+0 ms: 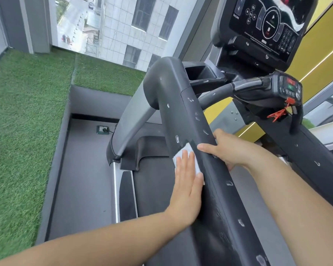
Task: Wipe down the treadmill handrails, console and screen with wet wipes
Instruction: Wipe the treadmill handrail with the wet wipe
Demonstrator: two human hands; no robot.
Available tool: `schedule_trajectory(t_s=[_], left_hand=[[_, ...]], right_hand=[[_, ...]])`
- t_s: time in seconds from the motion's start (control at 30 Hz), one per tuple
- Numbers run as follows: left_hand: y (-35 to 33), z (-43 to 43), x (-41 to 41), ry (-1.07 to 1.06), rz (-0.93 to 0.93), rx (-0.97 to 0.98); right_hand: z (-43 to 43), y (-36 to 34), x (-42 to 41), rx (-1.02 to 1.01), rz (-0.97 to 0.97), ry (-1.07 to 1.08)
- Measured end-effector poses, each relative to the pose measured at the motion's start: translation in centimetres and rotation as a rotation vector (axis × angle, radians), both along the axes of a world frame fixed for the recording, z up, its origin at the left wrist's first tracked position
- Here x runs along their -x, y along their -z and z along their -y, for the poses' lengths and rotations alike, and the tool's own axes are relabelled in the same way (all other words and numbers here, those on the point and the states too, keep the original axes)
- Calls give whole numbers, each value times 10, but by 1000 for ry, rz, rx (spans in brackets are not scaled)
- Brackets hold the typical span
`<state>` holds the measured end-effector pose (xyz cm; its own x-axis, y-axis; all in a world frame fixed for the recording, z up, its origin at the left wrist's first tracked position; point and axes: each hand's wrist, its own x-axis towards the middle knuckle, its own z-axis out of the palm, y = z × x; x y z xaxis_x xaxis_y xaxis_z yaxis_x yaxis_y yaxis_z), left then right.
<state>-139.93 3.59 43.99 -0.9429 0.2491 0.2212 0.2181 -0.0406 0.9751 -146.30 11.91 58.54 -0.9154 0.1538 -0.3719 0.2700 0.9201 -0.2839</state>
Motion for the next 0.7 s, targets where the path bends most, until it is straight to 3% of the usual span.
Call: schedule_trajectory(t_s=[0.1, 0.3, 0.43, 0.6, 0.7], left_hand=[[-5, 0, 27, -62, 15, -18], [8, 2, -13, 24, 10, -25], [-7, 6, 25, -19, 147, -85], [1, 8, -12, 62, 147, -111], [1, 6, 7, 46, 224, -131]], right_hand=[[2, -2, 0, 2, 7, 10], [3, -2, 1, -19, 25, 8], [4, -1, 0, -37, 4, 8], [1, 1, 1, -54, 10, 7], [0, 2, 2, -53, 12, 11]])
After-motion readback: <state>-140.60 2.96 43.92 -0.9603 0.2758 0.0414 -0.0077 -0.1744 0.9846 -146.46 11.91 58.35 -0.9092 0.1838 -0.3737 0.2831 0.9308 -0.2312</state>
